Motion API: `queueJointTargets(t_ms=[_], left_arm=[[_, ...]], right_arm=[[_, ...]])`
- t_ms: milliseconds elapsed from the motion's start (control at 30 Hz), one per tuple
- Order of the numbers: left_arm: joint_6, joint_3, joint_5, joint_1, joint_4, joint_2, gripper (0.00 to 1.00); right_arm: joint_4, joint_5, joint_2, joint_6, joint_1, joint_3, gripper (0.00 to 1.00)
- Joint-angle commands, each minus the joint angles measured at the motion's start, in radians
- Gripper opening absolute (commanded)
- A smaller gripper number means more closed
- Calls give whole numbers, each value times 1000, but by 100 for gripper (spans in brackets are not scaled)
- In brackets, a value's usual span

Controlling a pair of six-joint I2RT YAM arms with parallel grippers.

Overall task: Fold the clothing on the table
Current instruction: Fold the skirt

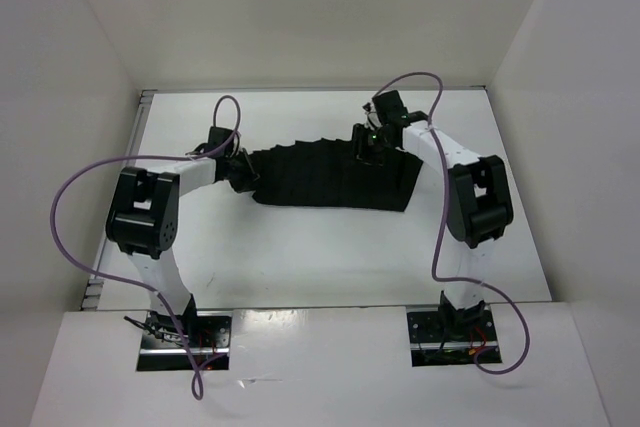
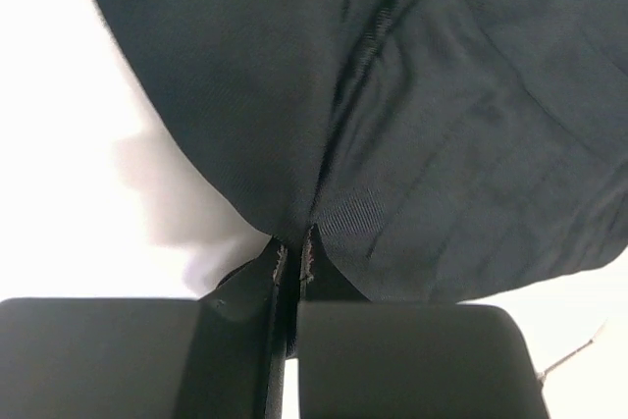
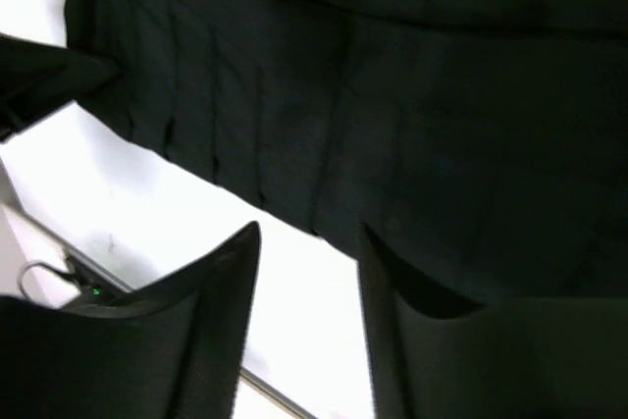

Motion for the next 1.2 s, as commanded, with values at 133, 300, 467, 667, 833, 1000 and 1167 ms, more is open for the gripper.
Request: queueJointTargets(t_ms=[133,300,467,667,833,1000,1167], left_arm=[[52,25,10,-1,-126,-139,0],[52,34,12,-1,-135,-148,0],[43,46,44,-1,-144,-214,0],[1,123,82,-104,-186,-335,0],[-80,123,153,-194,-100,-351,0],[-132,169,206,-267,-34,-234,0],[-144,207,193,-304,-23,-131,0]], right_arm=[[-28,-119,178,-29,78,169,17],[-38,-132,276,-9,96,183,8],[-24,-145,327,-9,130,146,8],[21,-197,414,32,179,156,8],[22,-262,465,68,229,249,8],[55,-384,509,115,240,321,8],[55,-428,508,116,240,363,8]])
